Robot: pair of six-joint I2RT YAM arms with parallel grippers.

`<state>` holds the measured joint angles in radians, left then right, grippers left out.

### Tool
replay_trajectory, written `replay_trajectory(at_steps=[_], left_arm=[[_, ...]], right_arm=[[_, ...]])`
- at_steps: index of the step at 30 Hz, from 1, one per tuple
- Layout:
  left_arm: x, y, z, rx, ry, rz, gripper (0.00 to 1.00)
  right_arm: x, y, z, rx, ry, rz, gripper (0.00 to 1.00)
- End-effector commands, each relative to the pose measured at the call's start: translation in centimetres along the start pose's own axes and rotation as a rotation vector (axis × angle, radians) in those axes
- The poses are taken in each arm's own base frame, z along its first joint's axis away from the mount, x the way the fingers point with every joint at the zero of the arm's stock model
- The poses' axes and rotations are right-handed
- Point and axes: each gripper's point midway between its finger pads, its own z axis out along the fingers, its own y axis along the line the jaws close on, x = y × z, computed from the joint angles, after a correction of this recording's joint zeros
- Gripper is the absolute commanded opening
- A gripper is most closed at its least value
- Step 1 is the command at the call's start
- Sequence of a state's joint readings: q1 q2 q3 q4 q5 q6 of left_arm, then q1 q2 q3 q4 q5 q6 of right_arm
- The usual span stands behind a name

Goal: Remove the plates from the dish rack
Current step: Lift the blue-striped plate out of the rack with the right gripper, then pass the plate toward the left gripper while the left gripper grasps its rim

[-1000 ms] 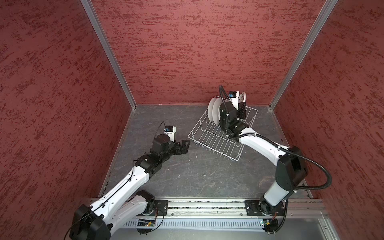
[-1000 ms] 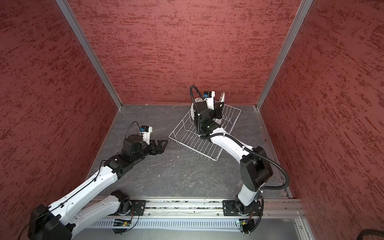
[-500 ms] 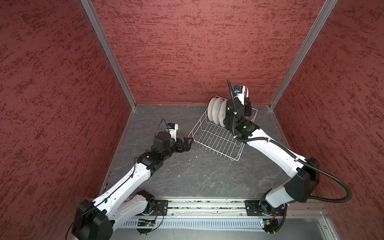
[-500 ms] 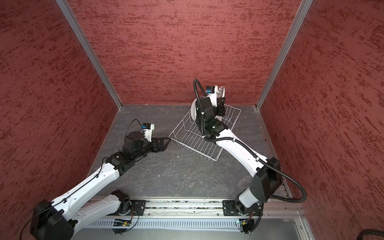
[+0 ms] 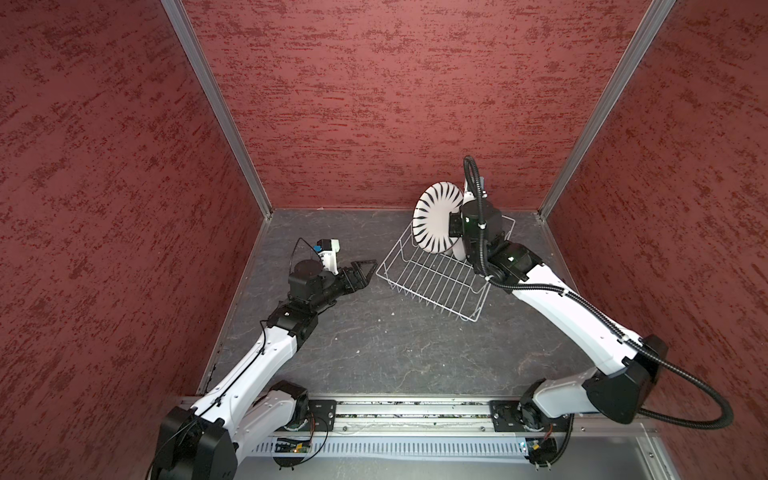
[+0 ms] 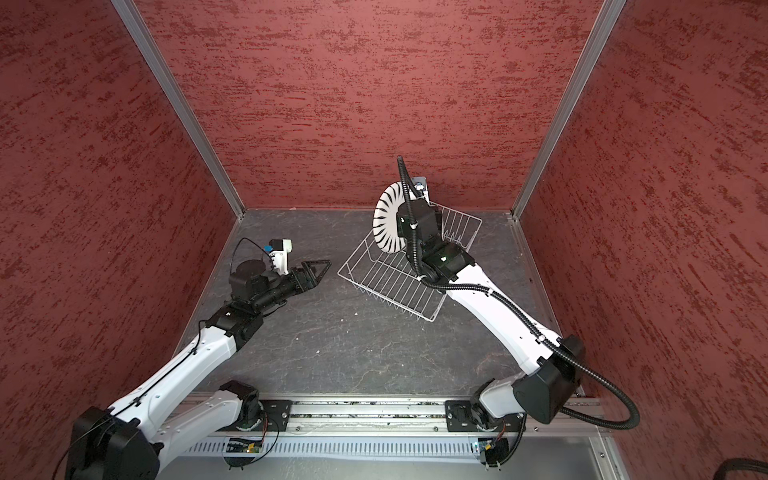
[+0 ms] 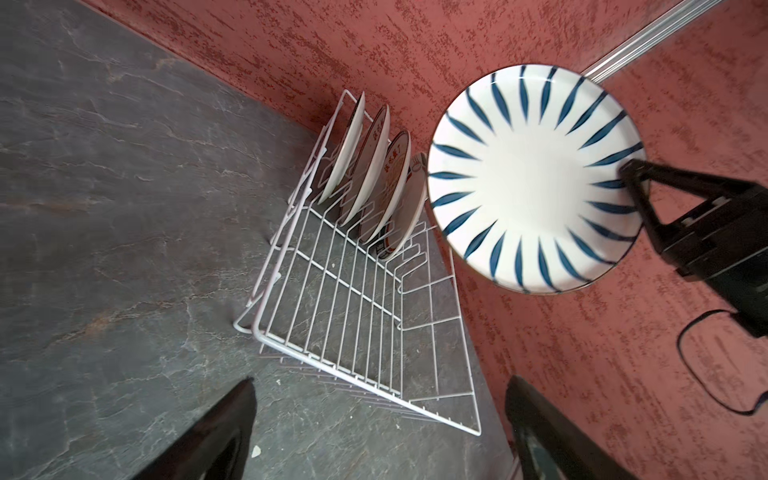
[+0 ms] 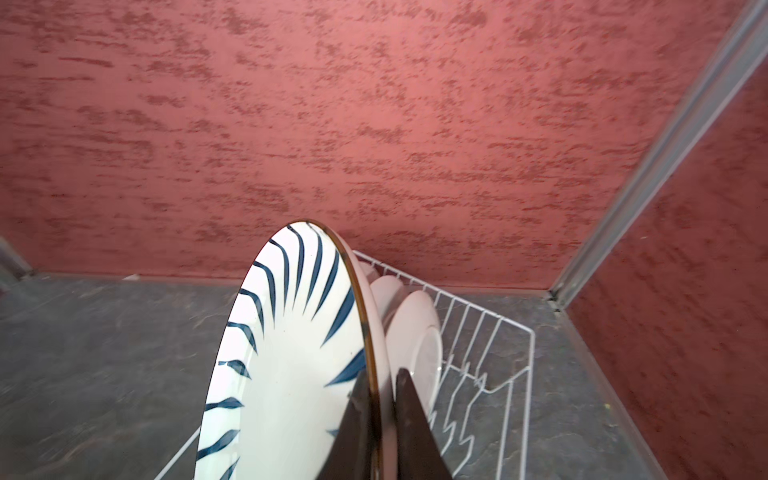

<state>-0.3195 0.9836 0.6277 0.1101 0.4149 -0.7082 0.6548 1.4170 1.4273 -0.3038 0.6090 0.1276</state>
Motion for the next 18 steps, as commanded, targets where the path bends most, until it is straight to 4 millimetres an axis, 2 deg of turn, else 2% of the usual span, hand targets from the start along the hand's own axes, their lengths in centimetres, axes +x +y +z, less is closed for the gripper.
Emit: replay_trajectory(at_steps=[1,8,18], left_arm=[[-0.5,-1.2,0.1,0.070,-0.003,-0.023,0.93],[-1.3,-0.9,0.3,0.088,-0.012,-0.070,0.93],[-1.9,0.7,-0.2,0.067,-0.037,-0.116,0.93]], right_arm=[[-3.3,2.6,-1.6,-0.210,-0.098,0.229,0.00],[-2.2,6.0,-1.5,-0.420,-0.058,0.369,0.00],[-0.9,7.2,-0.7,-0.612,-0.026,0.563,0.00]])
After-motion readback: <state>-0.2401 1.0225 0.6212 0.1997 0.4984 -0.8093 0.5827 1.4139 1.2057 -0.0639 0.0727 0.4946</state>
